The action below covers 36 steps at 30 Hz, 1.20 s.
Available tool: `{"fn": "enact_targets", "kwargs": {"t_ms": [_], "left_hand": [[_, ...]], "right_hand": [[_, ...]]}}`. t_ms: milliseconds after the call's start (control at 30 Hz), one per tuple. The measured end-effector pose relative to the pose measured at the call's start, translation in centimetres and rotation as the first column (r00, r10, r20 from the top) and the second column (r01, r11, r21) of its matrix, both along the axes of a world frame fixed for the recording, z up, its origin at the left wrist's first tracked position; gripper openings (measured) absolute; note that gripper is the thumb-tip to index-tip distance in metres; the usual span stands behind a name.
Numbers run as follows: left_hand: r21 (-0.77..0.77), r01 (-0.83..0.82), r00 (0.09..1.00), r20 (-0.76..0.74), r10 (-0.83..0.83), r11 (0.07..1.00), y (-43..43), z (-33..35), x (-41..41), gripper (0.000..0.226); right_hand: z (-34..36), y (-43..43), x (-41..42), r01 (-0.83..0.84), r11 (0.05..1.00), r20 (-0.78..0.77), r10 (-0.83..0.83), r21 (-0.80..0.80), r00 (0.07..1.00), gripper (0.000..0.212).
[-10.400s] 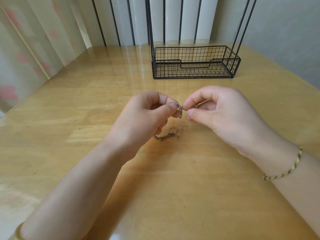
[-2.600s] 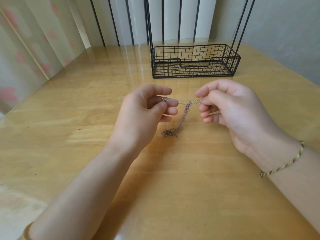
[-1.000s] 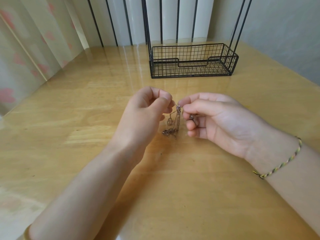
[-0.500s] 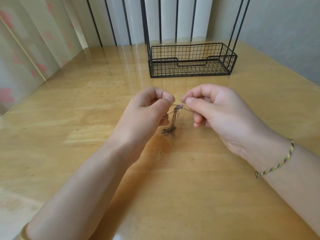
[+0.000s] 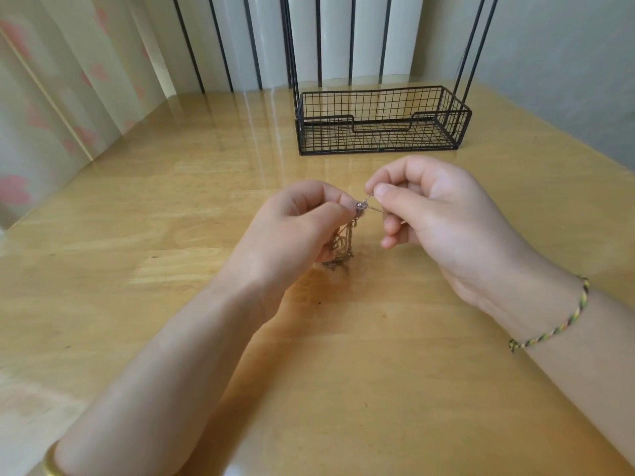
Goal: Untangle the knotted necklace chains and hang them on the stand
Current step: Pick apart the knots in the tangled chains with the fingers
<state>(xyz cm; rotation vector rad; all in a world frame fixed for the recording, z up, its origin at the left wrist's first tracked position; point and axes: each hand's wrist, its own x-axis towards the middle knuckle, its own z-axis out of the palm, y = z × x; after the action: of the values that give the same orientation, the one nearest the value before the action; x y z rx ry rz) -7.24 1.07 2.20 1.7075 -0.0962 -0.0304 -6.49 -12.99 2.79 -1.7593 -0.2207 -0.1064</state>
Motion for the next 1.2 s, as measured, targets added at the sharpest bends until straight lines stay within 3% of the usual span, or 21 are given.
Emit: {"fn": "enact_targets", "kwargs": {"t_ms": [100, 300, 533, 767, 967, 1033, 1133, 1200], "left_hand": [[-0.047, -0.010, 1.000, -0.009, 0.010, 0.999, 0.1, 0.0, 0.1, 0.026], [-0.111, 0.017, 0.998, -0.053, -0.023, 0.994, 0.5, 0.2, 0.2, 0.022], [-0.009, -0.027, 0.999, -0.022, 0.027, 1.000, 0.6, 0.1, 0.1, 0.011], [0.178, 0.000, 1.000, -0.001, 0.000, 0.984, 0.4, -0.3, 0.1, 0.013], [0.172, -0.070, 0.998, 0.017, 0.068, 0.983, 0.2, -0.2, 0.2, 0.024], [0.043, -0.043, 0.997, -0.059, 0.046, 0.998, 0.4, 0.0, 0.3, 0.028], [-0.140, 0.042, 0.984, -0.168, -0.066, 0.989, 0.8, 0.4, 0.3, 0.032], [-0.196, 0.084, 0.971, -0.205, -0.124, 0.977, 0.9, 0.5, 0.3, 0.032]], "right_hand": [[0.0, -0.2, 0.1, -0.006, 1.000, -0.009, 0.006, 0.001, 1.000, 0.015], [0.0, -0.3, 0.1, -0.035, 0.998, -0.033, 0.037, 0.049, 0.999, 0.014], [0.2, -0.4, 0.2, -0.074, 0.980, -0.046, 0.084, 0.184, 0.995, 0.019], [0.2, -0.4, 0.4, -0.067, 0.901, -0.105, 0.123, 0.430, 0.987, 0.022], [0.0, -0.5, 0.6, -0.040, 0.844, -0.194, 0.170, 0.535, 0.966, 0.023], [-0.1, -0.8, 0.6, -0.026, 0.892, -0.204, 0.131, 0.452, 0.970, 0.025], [-0.4, -1.1, 0.7, 0.006, 0.982, -0.166, 0.026, 0.191, 0.986, 0.028], [-0.5, -1.2, 0.7, -0.015, 0.989, -0.176, 0.042, 0.148, 0.983, 0.028]]}}
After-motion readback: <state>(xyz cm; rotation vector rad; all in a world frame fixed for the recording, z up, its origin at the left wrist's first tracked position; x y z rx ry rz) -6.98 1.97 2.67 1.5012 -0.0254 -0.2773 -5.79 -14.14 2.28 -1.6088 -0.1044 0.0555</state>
